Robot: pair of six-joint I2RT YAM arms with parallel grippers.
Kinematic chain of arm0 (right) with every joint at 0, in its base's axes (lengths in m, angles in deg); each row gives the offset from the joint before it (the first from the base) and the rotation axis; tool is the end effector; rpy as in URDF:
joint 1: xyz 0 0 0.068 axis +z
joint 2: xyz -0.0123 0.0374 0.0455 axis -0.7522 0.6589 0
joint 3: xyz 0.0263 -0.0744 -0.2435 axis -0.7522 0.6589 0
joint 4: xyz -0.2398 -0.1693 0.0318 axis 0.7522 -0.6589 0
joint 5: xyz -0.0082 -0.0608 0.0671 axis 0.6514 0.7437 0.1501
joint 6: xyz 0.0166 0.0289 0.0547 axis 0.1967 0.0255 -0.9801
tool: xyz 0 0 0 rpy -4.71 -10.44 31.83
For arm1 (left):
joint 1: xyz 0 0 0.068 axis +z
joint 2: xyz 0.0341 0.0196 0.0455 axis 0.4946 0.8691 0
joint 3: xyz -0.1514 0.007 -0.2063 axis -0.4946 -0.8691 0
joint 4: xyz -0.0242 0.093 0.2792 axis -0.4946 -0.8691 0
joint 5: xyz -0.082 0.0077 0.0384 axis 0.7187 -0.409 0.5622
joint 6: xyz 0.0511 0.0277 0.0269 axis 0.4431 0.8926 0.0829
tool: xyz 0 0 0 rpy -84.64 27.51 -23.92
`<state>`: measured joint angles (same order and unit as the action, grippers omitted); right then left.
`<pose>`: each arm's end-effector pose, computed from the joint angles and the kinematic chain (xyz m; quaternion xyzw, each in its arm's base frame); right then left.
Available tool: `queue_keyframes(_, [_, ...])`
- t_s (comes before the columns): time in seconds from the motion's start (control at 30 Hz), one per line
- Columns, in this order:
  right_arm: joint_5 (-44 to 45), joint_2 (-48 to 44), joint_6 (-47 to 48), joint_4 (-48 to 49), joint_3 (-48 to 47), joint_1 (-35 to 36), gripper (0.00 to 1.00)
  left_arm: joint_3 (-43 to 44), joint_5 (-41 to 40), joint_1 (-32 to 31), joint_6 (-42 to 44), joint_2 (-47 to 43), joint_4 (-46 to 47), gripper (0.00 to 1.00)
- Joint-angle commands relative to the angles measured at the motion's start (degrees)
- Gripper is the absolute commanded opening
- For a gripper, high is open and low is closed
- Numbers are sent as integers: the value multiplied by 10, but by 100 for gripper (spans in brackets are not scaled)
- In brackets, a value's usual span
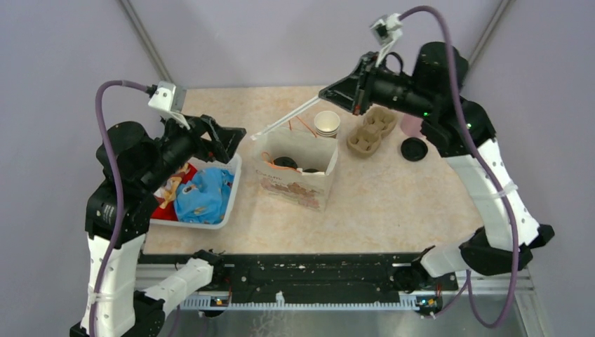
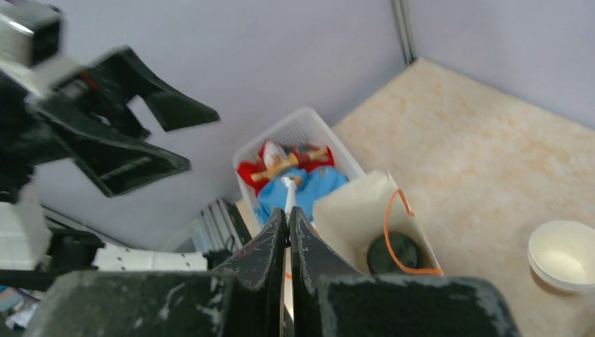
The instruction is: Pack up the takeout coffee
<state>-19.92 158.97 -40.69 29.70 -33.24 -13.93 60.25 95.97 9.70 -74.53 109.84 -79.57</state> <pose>0.2159 0.1783 0.5731 -0.2350 0.6516 0.4873 0.5317 0.1497 -0.0650 0.5320 0.1160 0.7272 -0.2605 0.6244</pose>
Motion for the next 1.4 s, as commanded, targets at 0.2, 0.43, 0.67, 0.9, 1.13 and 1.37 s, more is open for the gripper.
queue_keyframes(0.2, [204,97,144,-237,-135,108,0,12,4,-2,-5,-11,-12,94])
queue_keyframes(0.43, [202,120,164,-283,-127,143,0,17,6,-1,-4,-9,-14,94])
queue_keyframes(0.67, [279,170,172,-255,-69,202,0,20,10,-1,-10,-8,-15,94])
queue_keyframes(0.9, [326,217,121,-289,-131,208,47,40,10,-1,-14,1,-15,94])
queue_keyframes(1.13, [460,110,72,-342,-174,205,87,39,14,-2,-30,4,-1,94])
queue_keyframes(1.37, [516,-55,17,-334,-95,205,99,55,-1,-2,-72,13,14,95])
